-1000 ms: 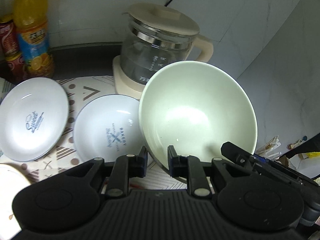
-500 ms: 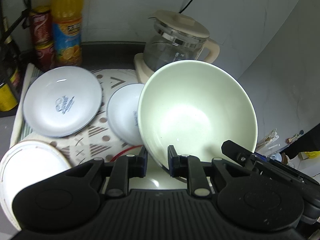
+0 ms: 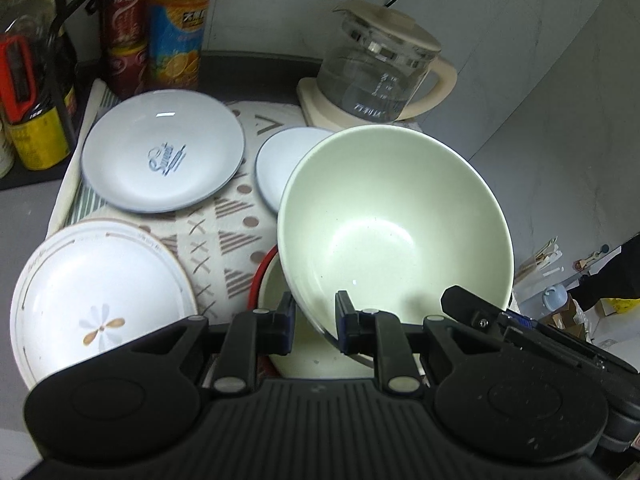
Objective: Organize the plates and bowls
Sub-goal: 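Carry the small green bowl with both grippers and lower it onto the stacked bowls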
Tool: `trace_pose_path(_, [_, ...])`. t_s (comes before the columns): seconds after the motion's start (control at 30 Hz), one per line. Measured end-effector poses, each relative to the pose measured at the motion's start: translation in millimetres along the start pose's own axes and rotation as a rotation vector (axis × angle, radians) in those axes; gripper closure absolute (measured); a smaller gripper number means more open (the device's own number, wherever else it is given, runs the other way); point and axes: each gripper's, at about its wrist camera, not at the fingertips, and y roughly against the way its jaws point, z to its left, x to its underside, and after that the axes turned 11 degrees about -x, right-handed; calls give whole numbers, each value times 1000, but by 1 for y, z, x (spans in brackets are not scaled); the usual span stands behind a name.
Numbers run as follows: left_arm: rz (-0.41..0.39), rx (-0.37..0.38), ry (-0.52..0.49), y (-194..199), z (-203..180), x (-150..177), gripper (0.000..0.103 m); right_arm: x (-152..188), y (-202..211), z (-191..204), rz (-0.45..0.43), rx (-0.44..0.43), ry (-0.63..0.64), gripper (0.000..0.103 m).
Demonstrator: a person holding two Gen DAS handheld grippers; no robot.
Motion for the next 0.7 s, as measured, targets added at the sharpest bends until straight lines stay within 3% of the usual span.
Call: trace_pose_path(0.7, [59,-36,3,-26,4,8,83,15,-34,-8,127,38,0,75])
